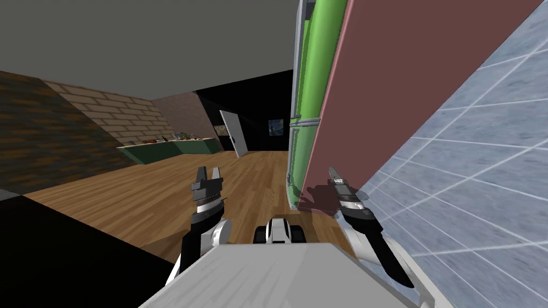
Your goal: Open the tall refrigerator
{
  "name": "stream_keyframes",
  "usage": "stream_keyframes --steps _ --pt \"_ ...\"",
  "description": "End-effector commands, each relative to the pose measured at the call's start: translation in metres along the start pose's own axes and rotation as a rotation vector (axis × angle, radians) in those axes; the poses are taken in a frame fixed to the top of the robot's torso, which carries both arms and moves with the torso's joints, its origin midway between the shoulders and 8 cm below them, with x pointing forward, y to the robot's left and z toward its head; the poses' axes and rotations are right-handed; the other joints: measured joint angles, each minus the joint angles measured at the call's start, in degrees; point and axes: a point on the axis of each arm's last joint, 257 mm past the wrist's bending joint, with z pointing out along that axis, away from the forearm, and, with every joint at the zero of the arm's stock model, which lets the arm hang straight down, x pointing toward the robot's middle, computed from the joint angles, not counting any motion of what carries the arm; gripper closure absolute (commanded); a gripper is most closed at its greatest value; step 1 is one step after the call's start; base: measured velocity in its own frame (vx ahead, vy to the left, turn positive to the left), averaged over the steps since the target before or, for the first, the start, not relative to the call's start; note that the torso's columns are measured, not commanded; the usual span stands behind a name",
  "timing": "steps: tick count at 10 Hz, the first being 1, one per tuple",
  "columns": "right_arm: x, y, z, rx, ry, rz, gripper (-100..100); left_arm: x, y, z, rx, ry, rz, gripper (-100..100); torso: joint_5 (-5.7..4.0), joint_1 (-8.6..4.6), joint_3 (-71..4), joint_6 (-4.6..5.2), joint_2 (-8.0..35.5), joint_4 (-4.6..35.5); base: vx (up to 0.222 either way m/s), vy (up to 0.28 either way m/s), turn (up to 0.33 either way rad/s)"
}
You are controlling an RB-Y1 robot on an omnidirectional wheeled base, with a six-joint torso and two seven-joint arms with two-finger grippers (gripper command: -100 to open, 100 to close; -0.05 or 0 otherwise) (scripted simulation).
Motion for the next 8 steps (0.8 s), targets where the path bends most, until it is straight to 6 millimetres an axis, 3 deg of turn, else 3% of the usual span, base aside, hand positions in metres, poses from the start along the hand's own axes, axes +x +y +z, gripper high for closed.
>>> stream_keyframes --steps 1,8 --pt "-0.023 -0.012 -0.008 0.027 0.009 -0.134 -100 0.0 0.0 0.0 0.0 0.0 0.0 0 0.0 0.03 0.02 -0.03 0.0 0.01 0.057 0.068 0.18" --pt "-0.076 -0.027 -0.023 0.081 0.003 -0.382 -100 0.0 0.0 0.0 0.0 0.0 0.0 0 0.02 0.07 -0.03 -0.04 -0.06 -0.01 0.046 0.039 0.091"
